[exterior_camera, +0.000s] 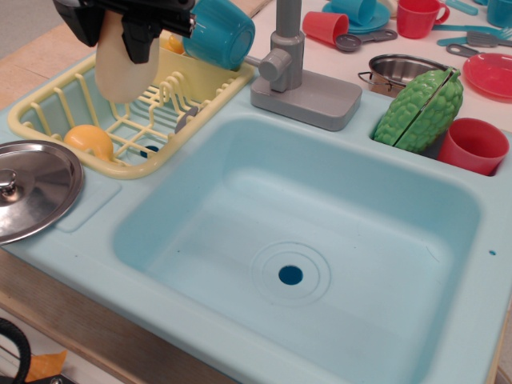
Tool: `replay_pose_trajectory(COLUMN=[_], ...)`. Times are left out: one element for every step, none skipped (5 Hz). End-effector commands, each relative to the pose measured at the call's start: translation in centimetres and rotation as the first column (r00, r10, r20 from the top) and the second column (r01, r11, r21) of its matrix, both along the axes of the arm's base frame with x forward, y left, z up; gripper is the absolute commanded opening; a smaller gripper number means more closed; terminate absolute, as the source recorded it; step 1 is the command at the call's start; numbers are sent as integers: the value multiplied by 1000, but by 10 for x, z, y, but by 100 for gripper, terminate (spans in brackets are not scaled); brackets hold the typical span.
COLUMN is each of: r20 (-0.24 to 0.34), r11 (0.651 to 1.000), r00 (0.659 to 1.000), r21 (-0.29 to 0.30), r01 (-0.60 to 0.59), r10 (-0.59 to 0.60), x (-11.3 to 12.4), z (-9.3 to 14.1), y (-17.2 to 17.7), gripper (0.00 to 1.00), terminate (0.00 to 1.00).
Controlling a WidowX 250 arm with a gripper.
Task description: Put detergent from sink into drying rack
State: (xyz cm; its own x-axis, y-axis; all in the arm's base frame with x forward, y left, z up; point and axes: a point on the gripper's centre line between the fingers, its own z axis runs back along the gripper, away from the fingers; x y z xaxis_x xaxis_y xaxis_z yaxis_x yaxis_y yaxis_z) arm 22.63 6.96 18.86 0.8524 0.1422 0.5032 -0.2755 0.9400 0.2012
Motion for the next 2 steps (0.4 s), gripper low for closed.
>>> replay_pose_trajectory(r20=[27, 27], r11=[1000, 1000], r00=[1000, 1000], r21=[-8, -8], r01=[-13, -13], r10=[13, 13], x=[-2, -2], z=[2, 2], y=[10, 10], gripper=[100, 100], terminate=[0, 100])
